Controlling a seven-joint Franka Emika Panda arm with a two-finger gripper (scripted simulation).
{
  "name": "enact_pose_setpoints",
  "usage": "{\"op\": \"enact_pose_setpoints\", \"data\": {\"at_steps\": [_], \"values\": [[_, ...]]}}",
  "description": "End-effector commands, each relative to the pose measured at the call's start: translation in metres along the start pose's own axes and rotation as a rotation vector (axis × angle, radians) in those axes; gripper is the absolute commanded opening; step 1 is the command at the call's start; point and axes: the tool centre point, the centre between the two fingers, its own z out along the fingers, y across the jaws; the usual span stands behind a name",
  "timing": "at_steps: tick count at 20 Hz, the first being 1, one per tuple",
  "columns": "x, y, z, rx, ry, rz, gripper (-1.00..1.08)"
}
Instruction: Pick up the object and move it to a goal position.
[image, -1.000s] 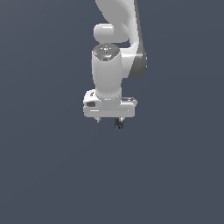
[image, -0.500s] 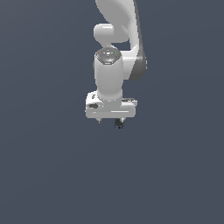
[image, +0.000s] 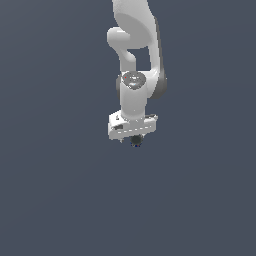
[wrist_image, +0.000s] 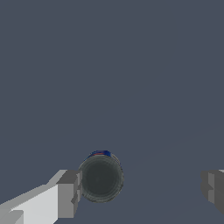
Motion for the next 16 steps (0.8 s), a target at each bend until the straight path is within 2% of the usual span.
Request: {"op": "enact_pose_setpoints", "data": {"at_steps": [1, 9, 16], "values": [[-0.013, -0.011, 0.018, 0.0, -0.009, -0.072, 1.0], [-0.043, -0.033, 0.05, 0.005, -0.027, -0.217, 1.0], [-0.047, -0.036, 0.055, 0.006, -0.03, -0.236, 1.0]]}}
